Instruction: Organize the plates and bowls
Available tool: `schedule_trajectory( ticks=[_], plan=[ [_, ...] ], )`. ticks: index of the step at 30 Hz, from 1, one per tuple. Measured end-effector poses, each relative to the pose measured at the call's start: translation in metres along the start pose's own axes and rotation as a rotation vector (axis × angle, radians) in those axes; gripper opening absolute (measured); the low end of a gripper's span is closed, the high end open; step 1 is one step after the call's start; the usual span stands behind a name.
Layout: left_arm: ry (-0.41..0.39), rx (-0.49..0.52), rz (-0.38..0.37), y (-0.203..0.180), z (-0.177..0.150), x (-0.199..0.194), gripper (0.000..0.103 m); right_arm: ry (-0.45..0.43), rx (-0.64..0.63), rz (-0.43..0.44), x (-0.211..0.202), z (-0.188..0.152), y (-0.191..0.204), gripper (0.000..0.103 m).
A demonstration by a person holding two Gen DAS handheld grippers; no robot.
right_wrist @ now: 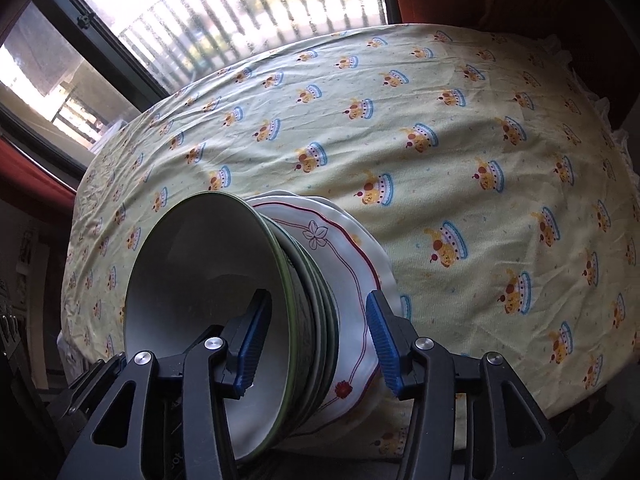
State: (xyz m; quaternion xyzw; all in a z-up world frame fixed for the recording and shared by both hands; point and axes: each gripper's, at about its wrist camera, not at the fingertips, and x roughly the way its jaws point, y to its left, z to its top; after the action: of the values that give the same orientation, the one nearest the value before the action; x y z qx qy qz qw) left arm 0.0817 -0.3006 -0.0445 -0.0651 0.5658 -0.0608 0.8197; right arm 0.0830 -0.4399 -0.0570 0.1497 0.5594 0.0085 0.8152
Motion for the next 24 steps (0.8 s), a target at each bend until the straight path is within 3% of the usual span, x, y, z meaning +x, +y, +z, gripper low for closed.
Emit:
schedule_trajectory(
  ticks=[7,15,24],
  plan=[
    [-0.087,0.088,-0.047,0.012,-0.002,-0.033,0.077,-0.137,0.031,-0.089,-0.038,-0.018,0.02,0.064],
    [-0.224,0.164,-0.021,0.046,-0.014,-0.075,0.084,-0.328,0.007,-0.185,-0.08,-0.049,0.063,0.076],
    [-0.319,0.212,0.047,0.105,-0.041,-0.103,0.087,-0.395,-0.002,-0.176,-0.087,-0.096,0.111,0.079]
  ],
)
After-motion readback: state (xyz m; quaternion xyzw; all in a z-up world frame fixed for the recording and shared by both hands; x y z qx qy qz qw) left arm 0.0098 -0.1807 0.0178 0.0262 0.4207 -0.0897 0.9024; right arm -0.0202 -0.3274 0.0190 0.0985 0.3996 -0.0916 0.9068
